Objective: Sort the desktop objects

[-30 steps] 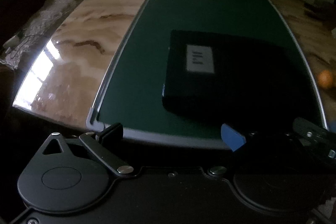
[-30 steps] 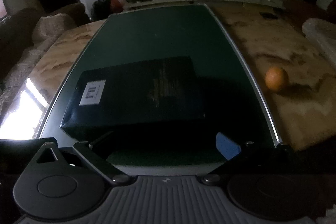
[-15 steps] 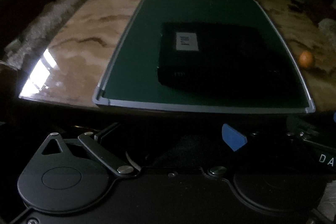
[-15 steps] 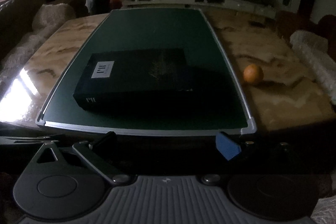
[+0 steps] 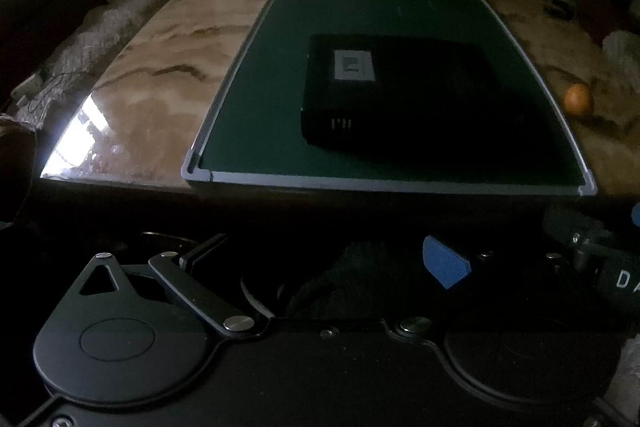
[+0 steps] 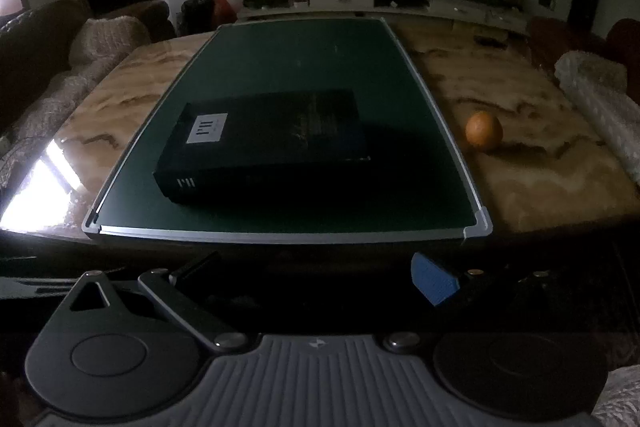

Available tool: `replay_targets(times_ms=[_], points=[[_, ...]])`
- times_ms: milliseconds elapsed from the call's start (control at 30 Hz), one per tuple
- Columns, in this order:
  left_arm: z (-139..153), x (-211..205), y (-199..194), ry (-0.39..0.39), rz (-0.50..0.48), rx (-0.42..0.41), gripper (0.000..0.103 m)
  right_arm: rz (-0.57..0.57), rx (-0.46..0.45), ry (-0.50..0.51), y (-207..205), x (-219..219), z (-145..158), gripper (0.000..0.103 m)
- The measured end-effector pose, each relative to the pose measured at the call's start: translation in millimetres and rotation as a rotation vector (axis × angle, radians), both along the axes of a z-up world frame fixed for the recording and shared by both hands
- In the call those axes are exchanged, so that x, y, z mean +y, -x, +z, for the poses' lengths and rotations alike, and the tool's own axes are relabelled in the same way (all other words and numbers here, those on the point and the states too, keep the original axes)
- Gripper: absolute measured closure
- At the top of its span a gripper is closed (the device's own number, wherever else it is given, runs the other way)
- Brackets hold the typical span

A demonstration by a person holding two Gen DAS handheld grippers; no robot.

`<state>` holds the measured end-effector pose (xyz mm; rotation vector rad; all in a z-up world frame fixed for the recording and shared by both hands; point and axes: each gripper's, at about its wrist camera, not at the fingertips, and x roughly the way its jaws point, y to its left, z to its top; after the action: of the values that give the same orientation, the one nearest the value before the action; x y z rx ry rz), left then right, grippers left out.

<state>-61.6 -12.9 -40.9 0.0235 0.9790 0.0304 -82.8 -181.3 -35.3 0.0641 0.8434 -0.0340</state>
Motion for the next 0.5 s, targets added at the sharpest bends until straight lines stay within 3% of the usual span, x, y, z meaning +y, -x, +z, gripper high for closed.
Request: replay_targets(times_ms=[500], points=[[-2.3, 2.7, -14.2, -0.020, 0.024, -0.013, 0.000, 0.009, 0.001, -0.020, -20.5, -0.2, -6.8, 0.000]])
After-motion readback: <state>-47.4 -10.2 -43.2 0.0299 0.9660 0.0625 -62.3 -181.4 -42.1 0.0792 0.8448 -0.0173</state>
